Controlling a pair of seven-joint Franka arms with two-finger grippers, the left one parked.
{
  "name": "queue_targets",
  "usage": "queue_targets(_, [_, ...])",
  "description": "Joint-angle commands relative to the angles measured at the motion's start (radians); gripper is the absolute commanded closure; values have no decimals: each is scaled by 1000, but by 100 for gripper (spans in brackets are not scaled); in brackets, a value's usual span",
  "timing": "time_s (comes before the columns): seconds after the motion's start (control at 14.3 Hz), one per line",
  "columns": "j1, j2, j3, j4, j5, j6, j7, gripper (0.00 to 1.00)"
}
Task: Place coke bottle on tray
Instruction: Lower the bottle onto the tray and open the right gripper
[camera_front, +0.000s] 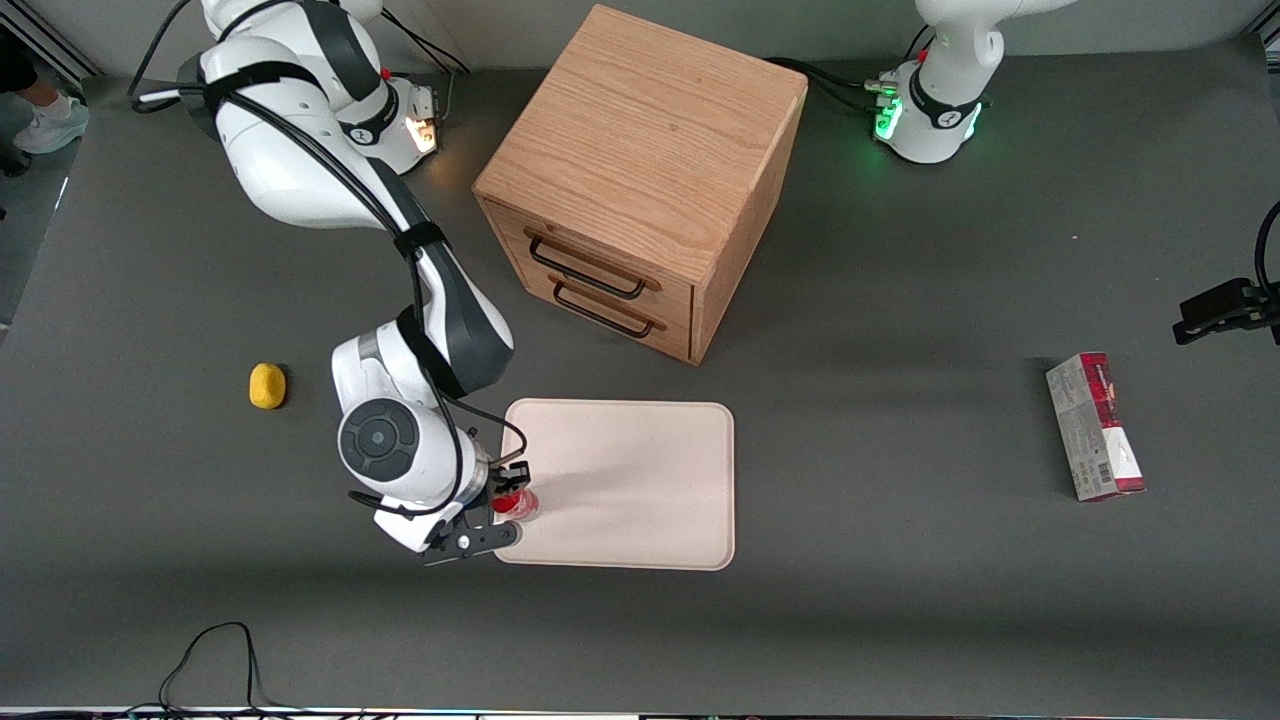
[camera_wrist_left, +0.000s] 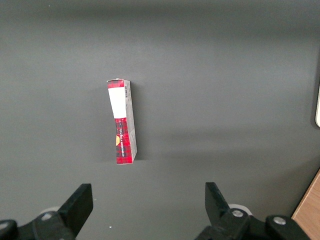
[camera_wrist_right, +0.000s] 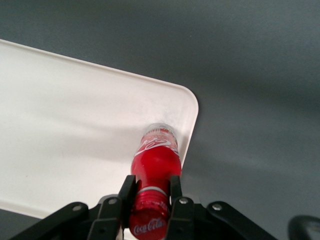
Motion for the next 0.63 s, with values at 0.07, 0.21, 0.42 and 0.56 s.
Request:
queue_targets(0.07, [1, 21, 2, 35, -9, 4, 21, 82])
queue_targets(0.21, [0, 21, 2, 30, -8, 6, 21, 0])
queue_targets(0.42, [1, 12, 2, 26, -9, 4, 25, 0])
queue_targets(0.56, [1, -11, 1, 26, -8, -15, 25, 0])
